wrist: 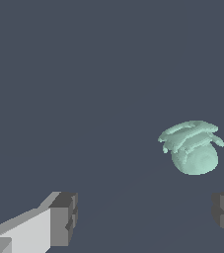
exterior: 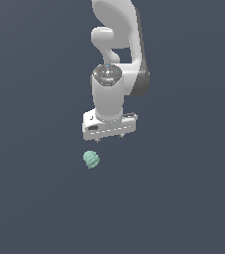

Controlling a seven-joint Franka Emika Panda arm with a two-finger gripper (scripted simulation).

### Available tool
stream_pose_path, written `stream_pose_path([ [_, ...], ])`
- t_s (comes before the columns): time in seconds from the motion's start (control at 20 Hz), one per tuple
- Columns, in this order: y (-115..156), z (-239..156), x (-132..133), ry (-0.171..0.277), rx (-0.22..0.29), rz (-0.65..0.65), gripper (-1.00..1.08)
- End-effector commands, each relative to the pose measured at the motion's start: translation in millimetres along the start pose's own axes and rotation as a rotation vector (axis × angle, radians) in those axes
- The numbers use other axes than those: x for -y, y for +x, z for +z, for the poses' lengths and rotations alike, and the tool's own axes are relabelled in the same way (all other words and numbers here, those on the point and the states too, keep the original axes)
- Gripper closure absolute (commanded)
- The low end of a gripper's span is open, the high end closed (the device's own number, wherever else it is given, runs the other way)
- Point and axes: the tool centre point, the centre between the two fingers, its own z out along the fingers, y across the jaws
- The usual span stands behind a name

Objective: Pick up the object and move it to a goal position.

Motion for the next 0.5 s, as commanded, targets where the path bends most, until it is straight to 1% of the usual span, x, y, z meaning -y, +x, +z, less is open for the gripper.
stream_pose_path([
  [0.0,3,8,-12,-0.002,-0.002,-0.050,-0.92],
  [0.45,9,36,-54,-0.007,-0.008,-0.234,-0.92],
])
